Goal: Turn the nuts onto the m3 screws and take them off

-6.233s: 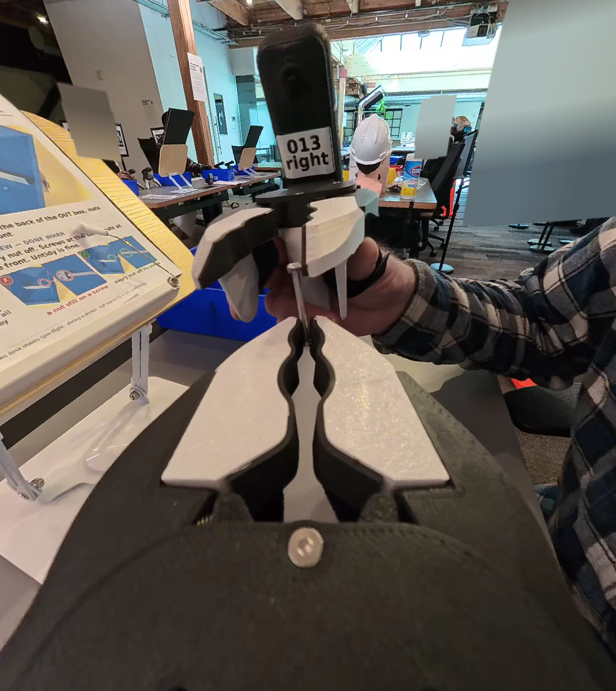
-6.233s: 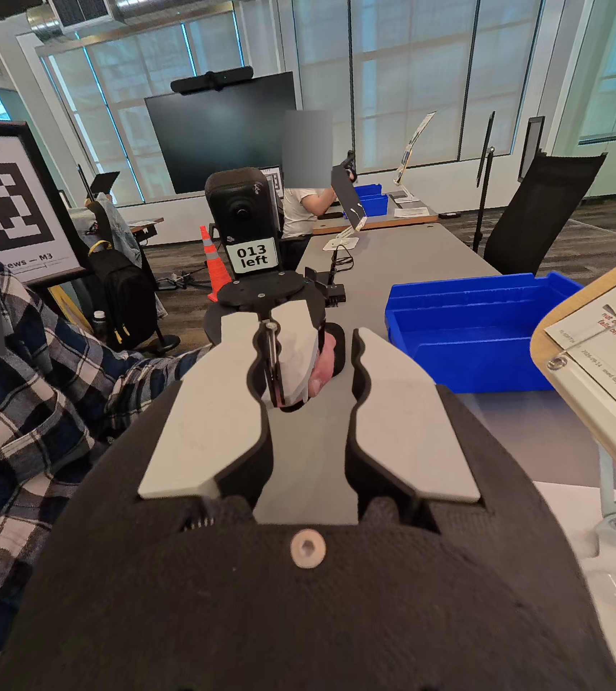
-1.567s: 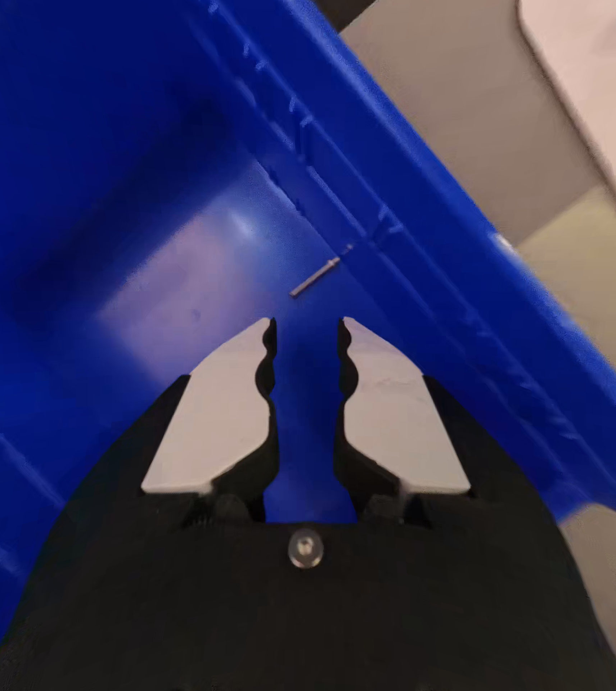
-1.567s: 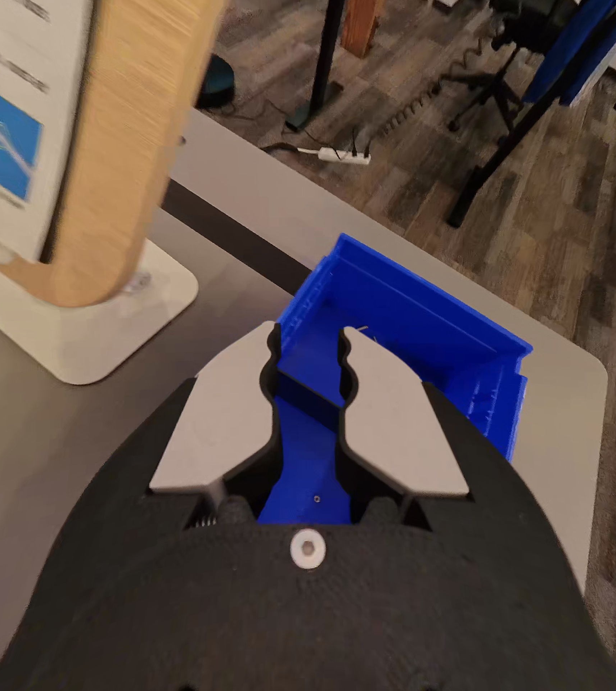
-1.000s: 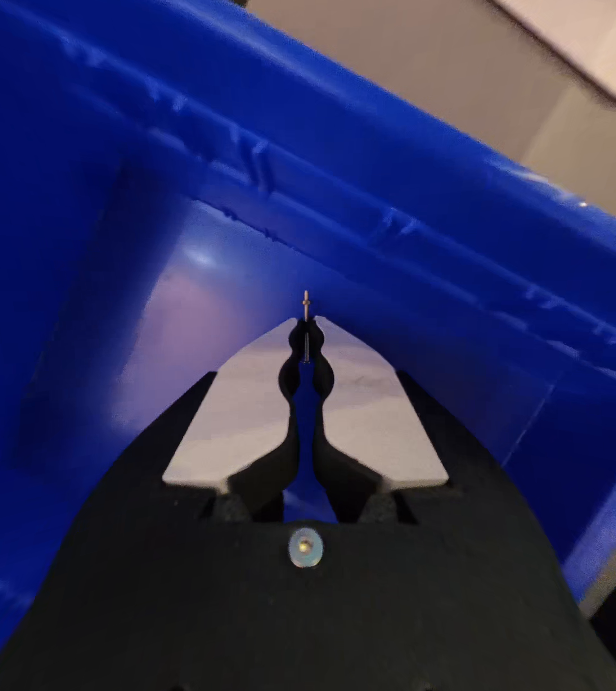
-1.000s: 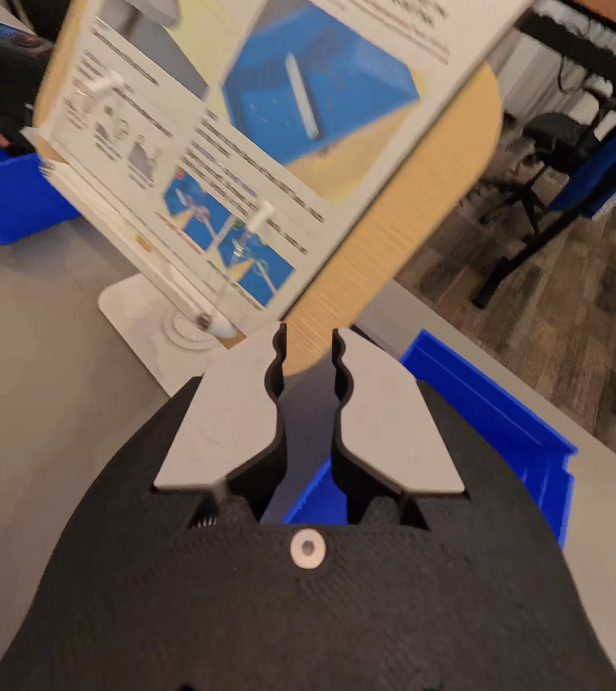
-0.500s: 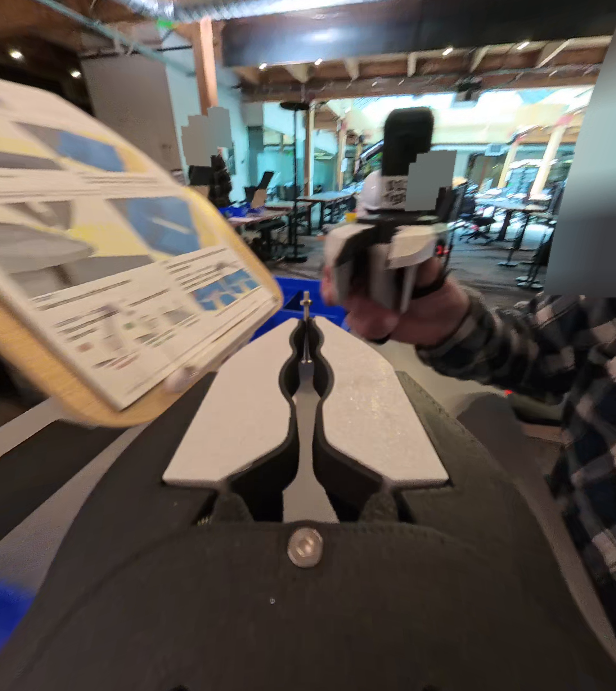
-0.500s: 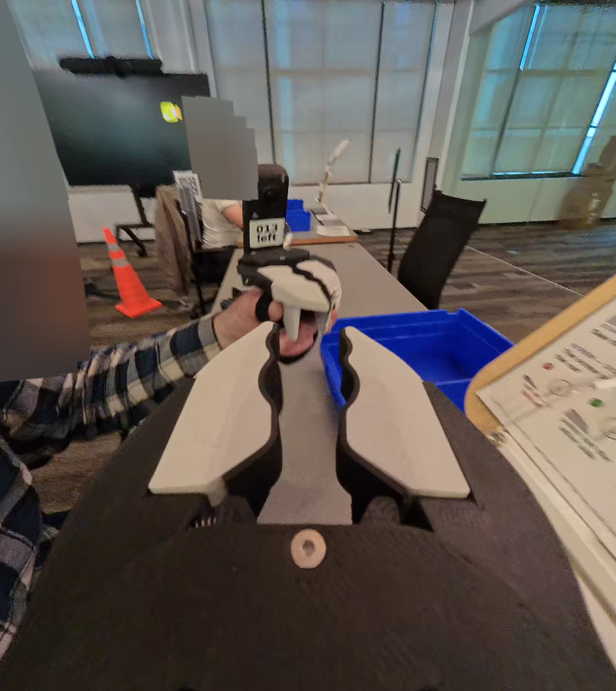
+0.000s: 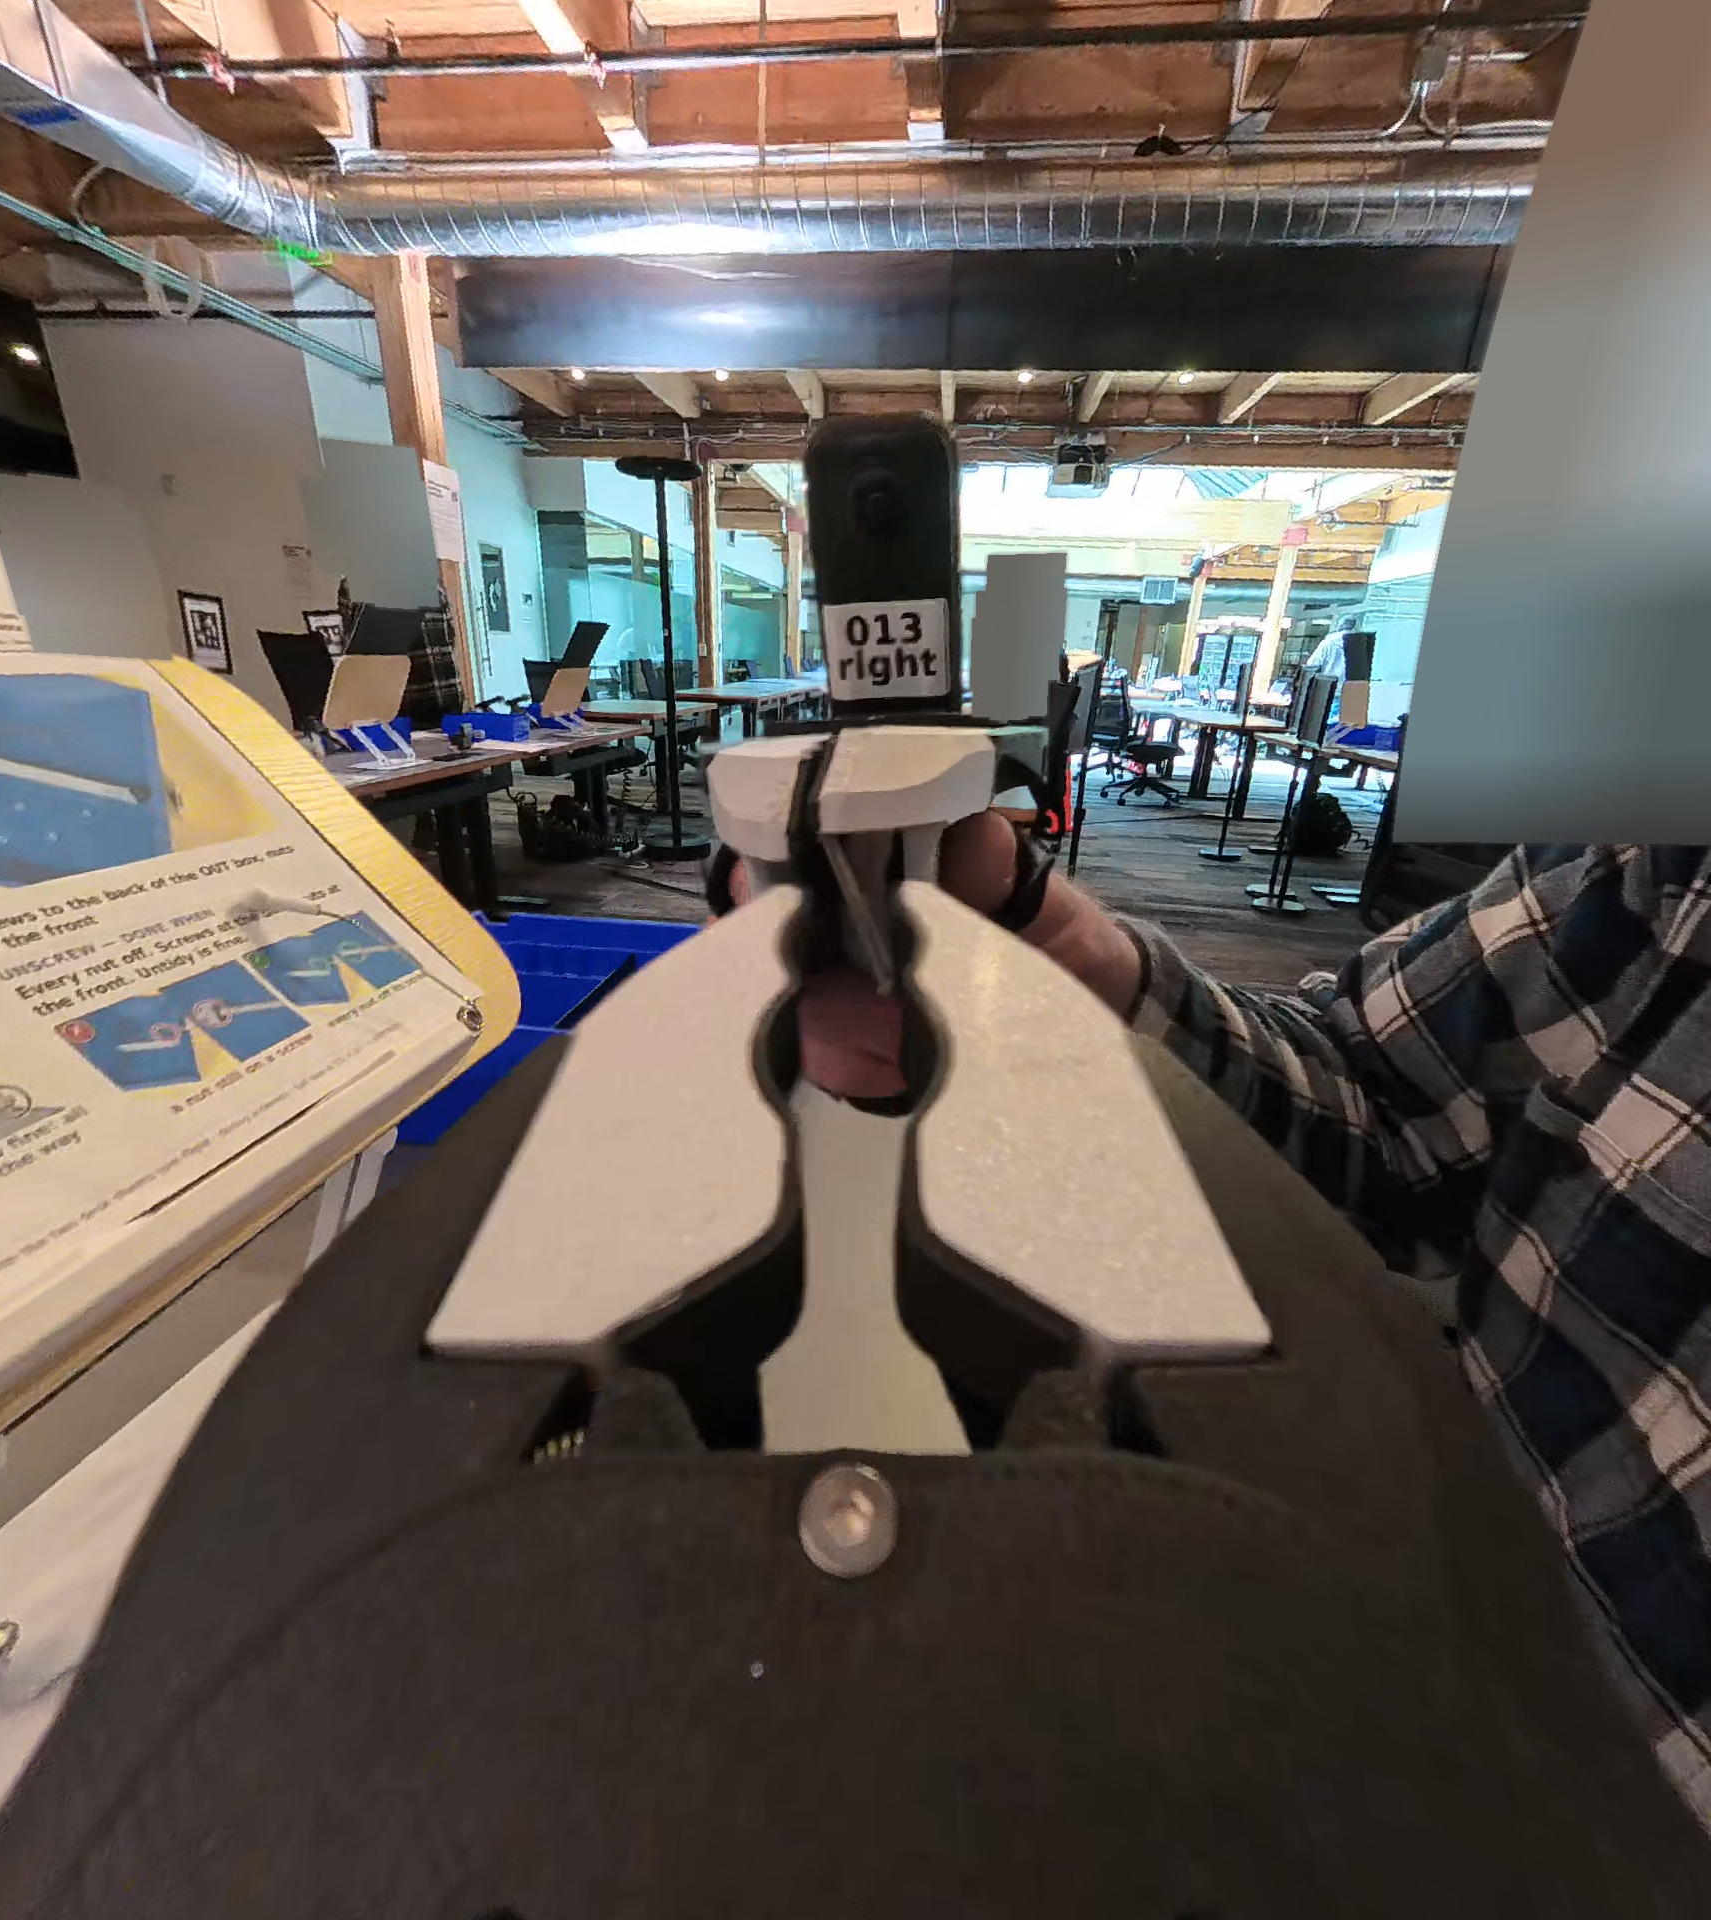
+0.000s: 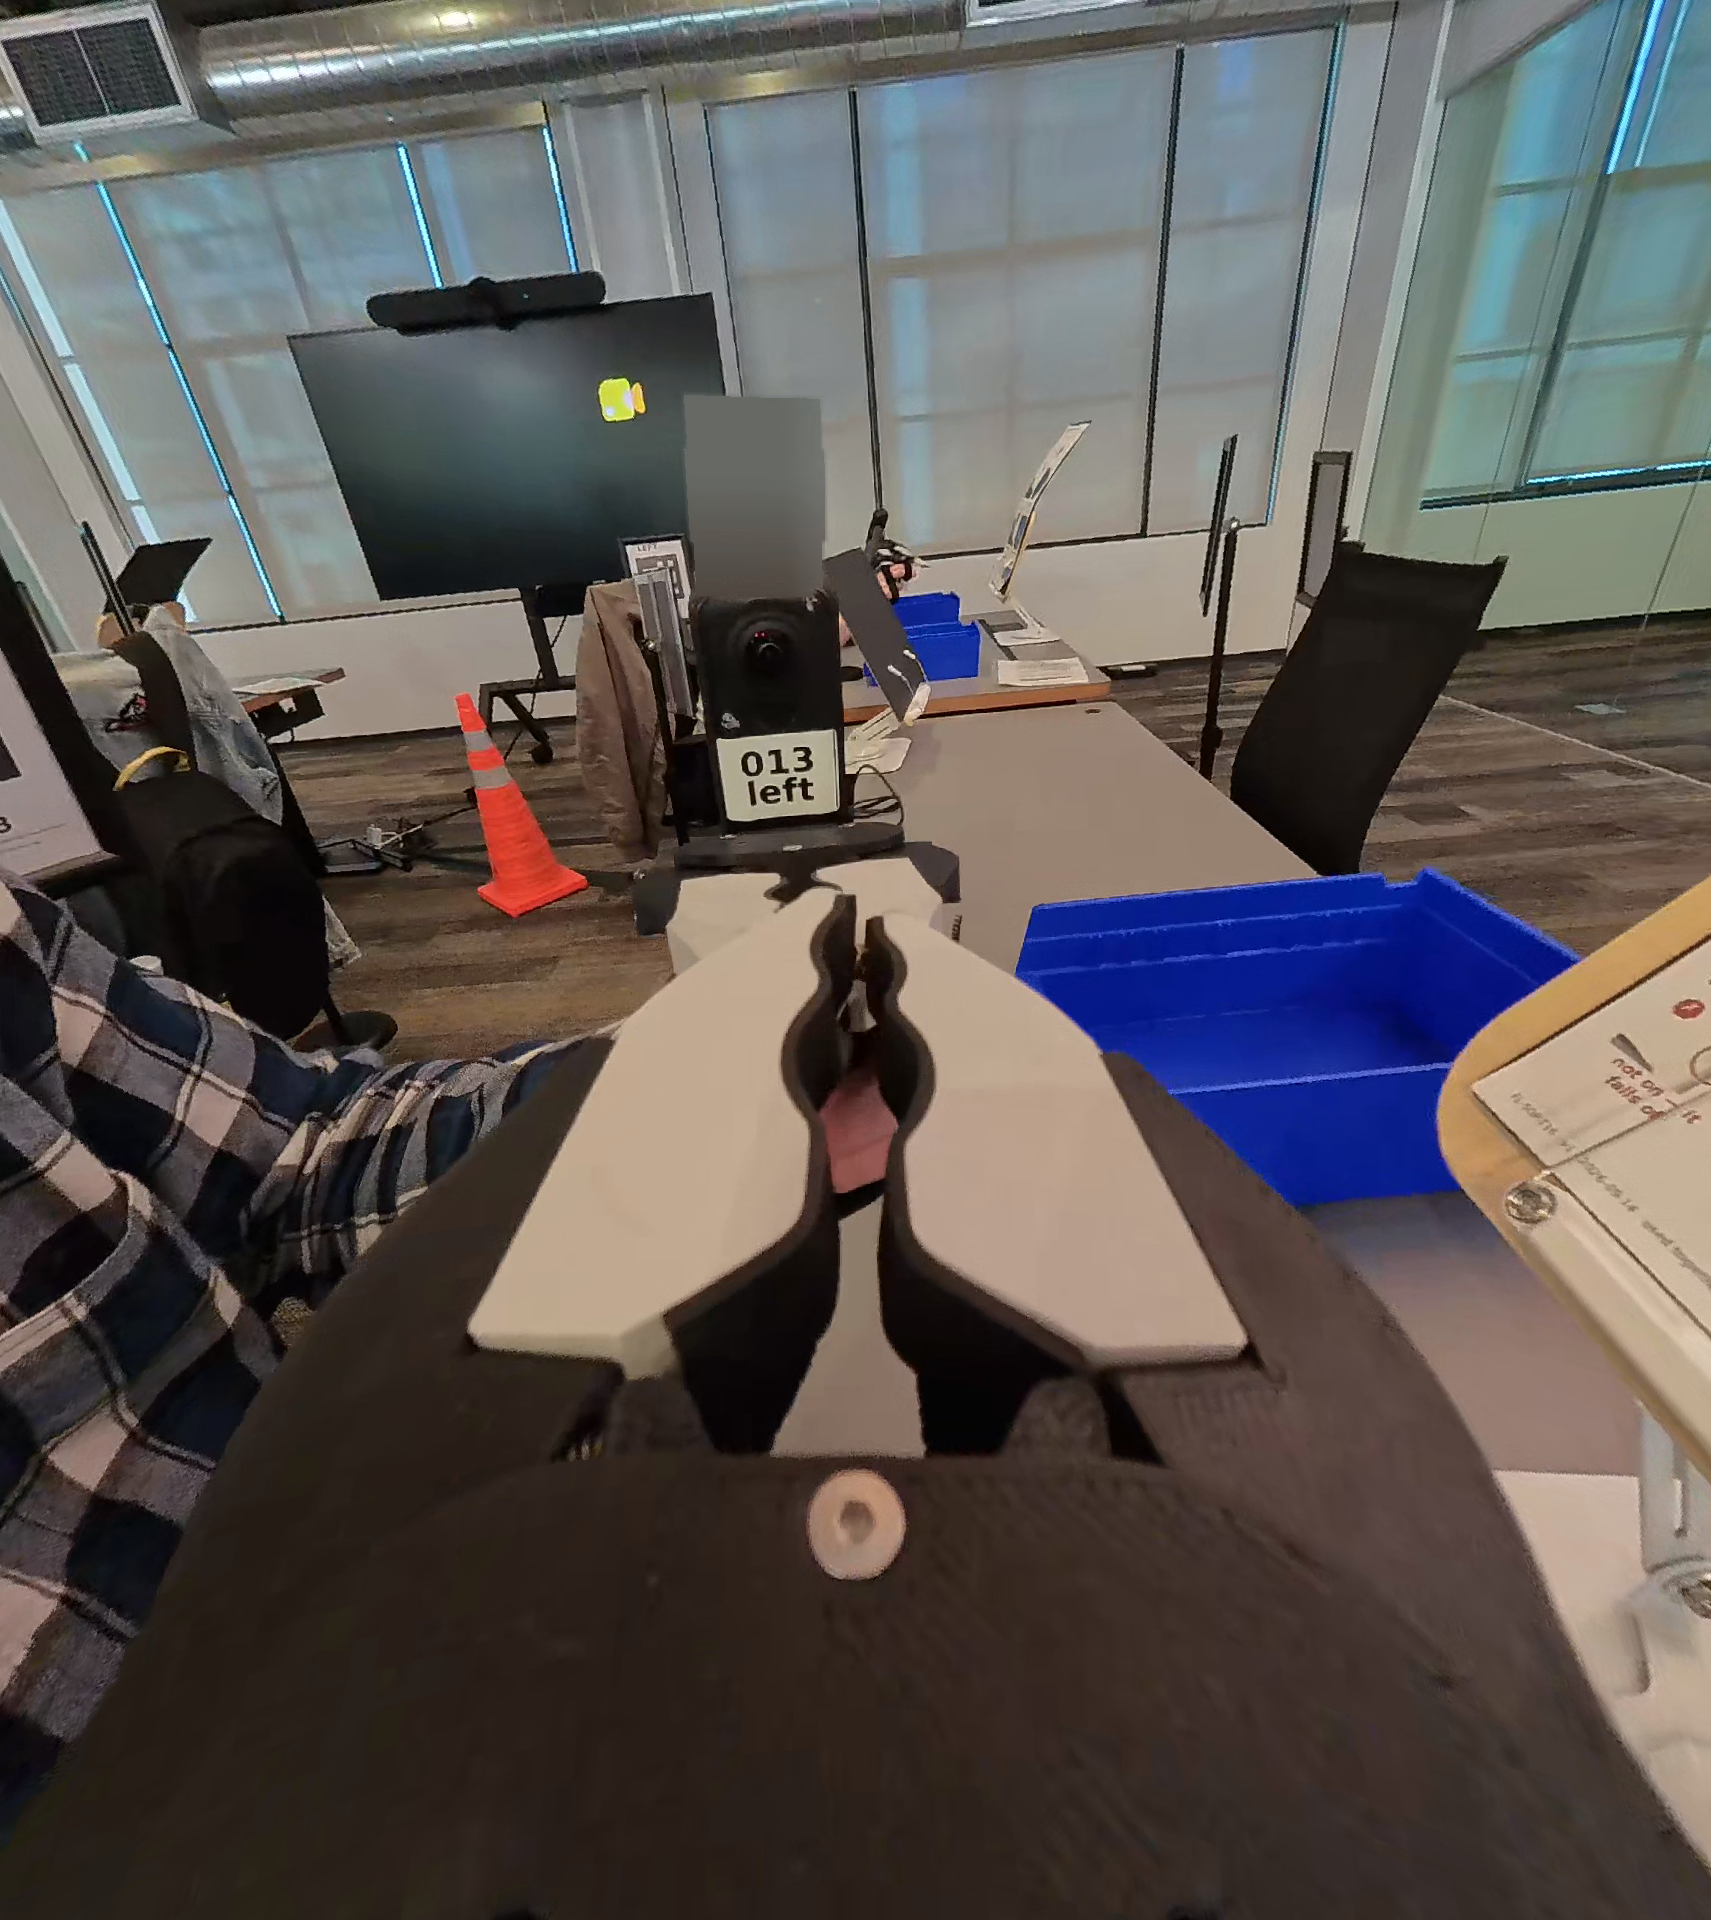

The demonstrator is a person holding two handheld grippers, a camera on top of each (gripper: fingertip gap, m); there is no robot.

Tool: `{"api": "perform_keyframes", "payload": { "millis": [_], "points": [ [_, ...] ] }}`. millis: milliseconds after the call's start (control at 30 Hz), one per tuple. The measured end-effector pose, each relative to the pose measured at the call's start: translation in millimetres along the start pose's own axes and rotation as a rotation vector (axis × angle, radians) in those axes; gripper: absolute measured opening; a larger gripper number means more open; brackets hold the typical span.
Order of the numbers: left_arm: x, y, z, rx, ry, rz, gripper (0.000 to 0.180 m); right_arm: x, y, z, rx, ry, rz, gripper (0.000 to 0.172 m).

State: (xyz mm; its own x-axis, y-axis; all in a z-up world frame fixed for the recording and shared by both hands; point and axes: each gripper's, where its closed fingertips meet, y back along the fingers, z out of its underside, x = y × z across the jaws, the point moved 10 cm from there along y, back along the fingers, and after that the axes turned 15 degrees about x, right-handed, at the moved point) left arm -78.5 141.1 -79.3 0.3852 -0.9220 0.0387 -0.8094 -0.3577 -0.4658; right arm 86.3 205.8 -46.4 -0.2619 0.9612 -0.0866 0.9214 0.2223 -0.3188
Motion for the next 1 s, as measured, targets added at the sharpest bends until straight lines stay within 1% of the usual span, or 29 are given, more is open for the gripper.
{"api": "perform_keyframes", "payload": {
  "millis": [33, 67, 133, 167, 233, 267, 333, 433, 467, 533, 567, 600, 767, 833, 900, 967, 1000],
  "points": [
    [-2, -2, 1, -0.035, 0.007, -0.010, 0.030, -1, 1, -3, -0.009, 0.012, 0.002, 0.003],
    [-4, -4, 3, -0.070, 0.028, -0.002, 0.039, -2, 2, -7, -0.022, 0.027, 0.004, 0.003],
    [-3, -8, 2, -0.063, 0.030, 0.010, 0.033, -5, 3, -12, -0.043, 0.046, -0.001, 0.003],
    [-1, -11, 2, -0.084, 0.019, 0.014, 0.029, -6, 3, -13, -0.057, 0.061, 0.001, 0.002],
    [3, -18, 4, -0.130, -0.002, 0.042, 0.015, -8, 1, -13, -0.085, 0.090, 0.008, 0.003],
    [5, -21, 5, -0.134, -0.004, 0.058, 0.006, -9, 1, -12, -0.090, 0.094, 0.006, 0.003],
    [3, -22, 6, -0.141, -0.008, 0.018, 0.002, -10, 2, -12, -0.088, 0.092, 0.007, 0.003],
    [3, -22, 7, -0.118, -0.022, 0.014, 0.002, -12, 3, -13, -0.067, 0.080, 0.012, 0.005],
    [4, -22, 7, -0.129, -0.036, 0.013, 0.002, -11, 3, -13, -0.067, 0.074, 0.029, 0.019],
    [6, -23, 8, -0.150, -0.074, 0.009, 0.002, -9, 2, -11, -0.116, 0.091, 0.059, 0.046],
    [7, -24, 8, -0.160, -0.081, 0.012, 0.002, -9, 1, -10, -0.128, 0.090, 0.057, 0.053],
    [8, -25, 8, -0.176, -0.083, 0.020, 0.002, -9, -1, -10, -0.135, 0.092, 0.055, 0.054],
    [11, -24, 6, -0.186, -0.141, 0.003, 0.002, -4, 1, -9, -0.142, 0.091, 0.075, 0.047],
    [10, -22, 3, -0.176, -0.137, -0.010, 0.002, -1, 11, -11, -0.113, 0.078, 0.087, 0.049],
    [9, -17, -1, -0.137, -0.105, 0.006, 0.002, 3, 29, -15, -0.089, 0.077, 0.127, 0.050],
    [7, -16, -1, -0.168, -0.122, -0.027, 0.002, 9, 47, -18, -0.055, 0.062, 0.170, 0.052],
    [6, -17, 1, -0.182, -0.105, -0.022, 0.002, 9, 50, -19, -0.041, 0.049, 0.158, 0.053]
  ]
}}
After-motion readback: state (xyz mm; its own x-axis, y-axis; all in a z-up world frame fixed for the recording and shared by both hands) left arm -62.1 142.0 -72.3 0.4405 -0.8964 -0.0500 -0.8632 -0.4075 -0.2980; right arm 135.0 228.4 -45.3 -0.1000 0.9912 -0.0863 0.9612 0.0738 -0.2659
